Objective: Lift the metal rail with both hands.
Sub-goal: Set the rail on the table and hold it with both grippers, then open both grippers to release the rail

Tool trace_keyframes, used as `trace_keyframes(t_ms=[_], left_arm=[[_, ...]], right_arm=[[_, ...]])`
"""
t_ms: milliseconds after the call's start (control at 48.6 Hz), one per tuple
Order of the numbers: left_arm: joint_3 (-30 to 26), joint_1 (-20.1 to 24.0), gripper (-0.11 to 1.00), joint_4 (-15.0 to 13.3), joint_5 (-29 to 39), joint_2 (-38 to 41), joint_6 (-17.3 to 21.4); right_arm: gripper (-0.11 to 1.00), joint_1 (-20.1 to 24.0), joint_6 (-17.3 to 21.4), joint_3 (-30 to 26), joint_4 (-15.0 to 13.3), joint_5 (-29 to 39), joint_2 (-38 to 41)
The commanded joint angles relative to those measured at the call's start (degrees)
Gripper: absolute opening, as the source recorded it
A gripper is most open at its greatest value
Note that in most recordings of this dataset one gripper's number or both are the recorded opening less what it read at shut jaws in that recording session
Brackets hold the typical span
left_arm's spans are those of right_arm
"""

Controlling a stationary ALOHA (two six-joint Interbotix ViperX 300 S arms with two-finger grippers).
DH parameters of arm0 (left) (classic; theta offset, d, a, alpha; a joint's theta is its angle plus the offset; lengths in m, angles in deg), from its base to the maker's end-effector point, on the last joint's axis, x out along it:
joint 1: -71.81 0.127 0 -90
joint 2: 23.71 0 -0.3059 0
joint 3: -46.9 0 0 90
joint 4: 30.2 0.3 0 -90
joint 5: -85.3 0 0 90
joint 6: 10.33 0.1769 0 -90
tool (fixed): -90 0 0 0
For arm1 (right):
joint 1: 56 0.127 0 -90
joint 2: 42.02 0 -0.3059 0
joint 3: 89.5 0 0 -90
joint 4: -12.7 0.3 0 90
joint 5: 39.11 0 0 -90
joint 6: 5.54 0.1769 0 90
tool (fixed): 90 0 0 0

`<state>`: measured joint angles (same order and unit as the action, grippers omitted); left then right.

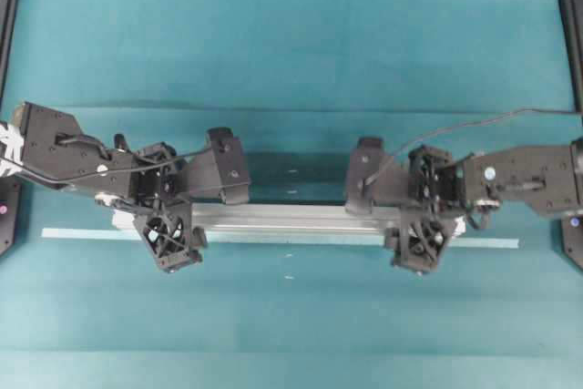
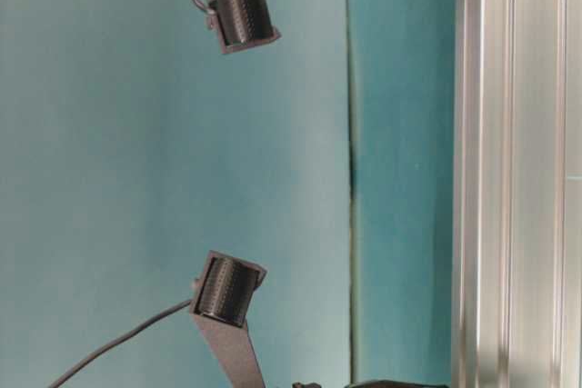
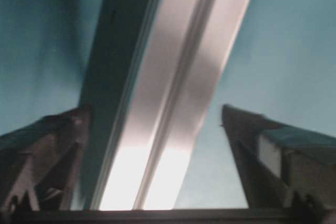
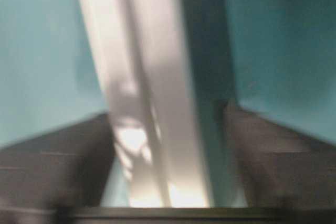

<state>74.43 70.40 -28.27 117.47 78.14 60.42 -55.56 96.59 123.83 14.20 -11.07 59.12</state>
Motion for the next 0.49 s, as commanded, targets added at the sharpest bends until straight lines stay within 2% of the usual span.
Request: trace_keyframes(t_ms=[0, 62, 474], left_arm=[[-0.3, -0.1, 0.96, 0.0, -0.2, -0.4, 0.3], [-0.3, -0.1, 0.94, 0.0, -0.2, -0.4, 0.6], [-0.8, 0.0, 0.93, 0.0, 0.8, -1.9, 1.8]], right_arm=[[0.97, 0.3, -0.2, -0.5, 0.2, -0.3, 0.2], [1.0, 0.4, -0.2, -0.7, 0.2, -0.3, 0.2], [1.0, 0.7, -0.2, -1.6, 0.0, 1.5, -1.7]])
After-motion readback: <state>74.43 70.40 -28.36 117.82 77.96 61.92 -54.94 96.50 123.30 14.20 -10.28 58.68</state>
